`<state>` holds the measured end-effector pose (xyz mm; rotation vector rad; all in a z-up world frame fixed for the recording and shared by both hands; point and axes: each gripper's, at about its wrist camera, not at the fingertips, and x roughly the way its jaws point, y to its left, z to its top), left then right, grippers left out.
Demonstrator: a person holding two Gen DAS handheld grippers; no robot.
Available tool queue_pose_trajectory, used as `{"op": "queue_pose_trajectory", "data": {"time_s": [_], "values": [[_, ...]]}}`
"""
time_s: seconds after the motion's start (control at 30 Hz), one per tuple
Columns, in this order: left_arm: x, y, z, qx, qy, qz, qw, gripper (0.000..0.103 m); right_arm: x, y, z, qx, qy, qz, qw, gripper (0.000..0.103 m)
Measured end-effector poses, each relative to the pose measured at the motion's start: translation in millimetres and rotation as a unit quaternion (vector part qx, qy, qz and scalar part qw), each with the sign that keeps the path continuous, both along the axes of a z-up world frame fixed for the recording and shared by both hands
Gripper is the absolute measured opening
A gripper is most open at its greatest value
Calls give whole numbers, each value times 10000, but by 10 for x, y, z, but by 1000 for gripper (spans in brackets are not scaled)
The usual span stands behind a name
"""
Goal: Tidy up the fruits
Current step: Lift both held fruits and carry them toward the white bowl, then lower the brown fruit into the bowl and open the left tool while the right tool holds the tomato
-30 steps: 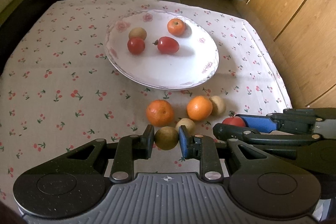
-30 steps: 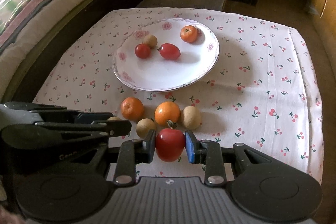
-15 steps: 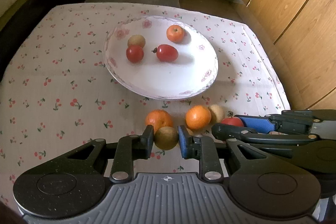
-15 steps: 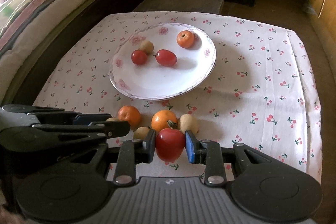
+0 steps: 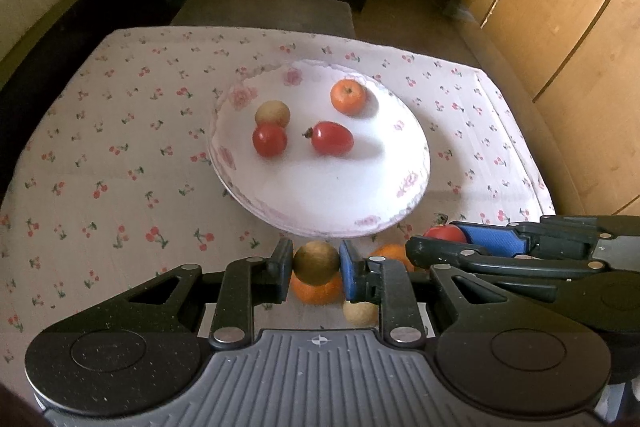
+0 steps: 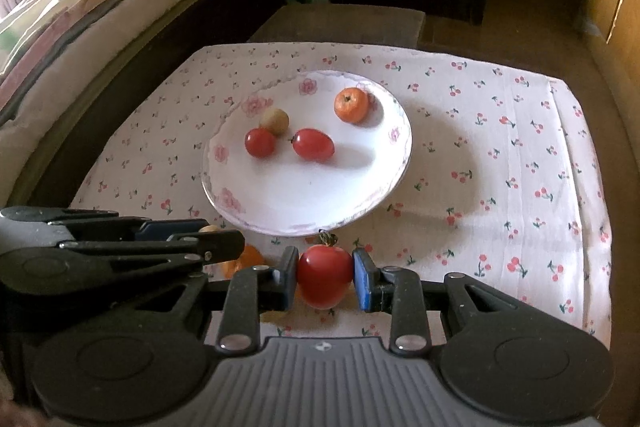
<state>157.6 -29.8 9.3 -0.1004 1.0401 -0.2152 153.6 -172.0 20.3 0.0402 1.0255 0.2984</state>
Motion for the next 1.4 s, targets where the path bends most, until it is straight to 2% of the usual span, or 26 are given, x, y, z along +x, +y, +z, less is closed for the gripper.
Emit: {"op": "queue_pose_trajectory", "data": {"time_s": [0.7, 1.4], "values": [[336, 26, -18, 54, 5, 164, 9999, 31, 355, 13, -54, 35, -48, -42, 10000, 31], [450, 57, -101, 127, 61, 302, 9994, 31, 492, 56, -143, 18, -46, -18, 10000, 31]]}}
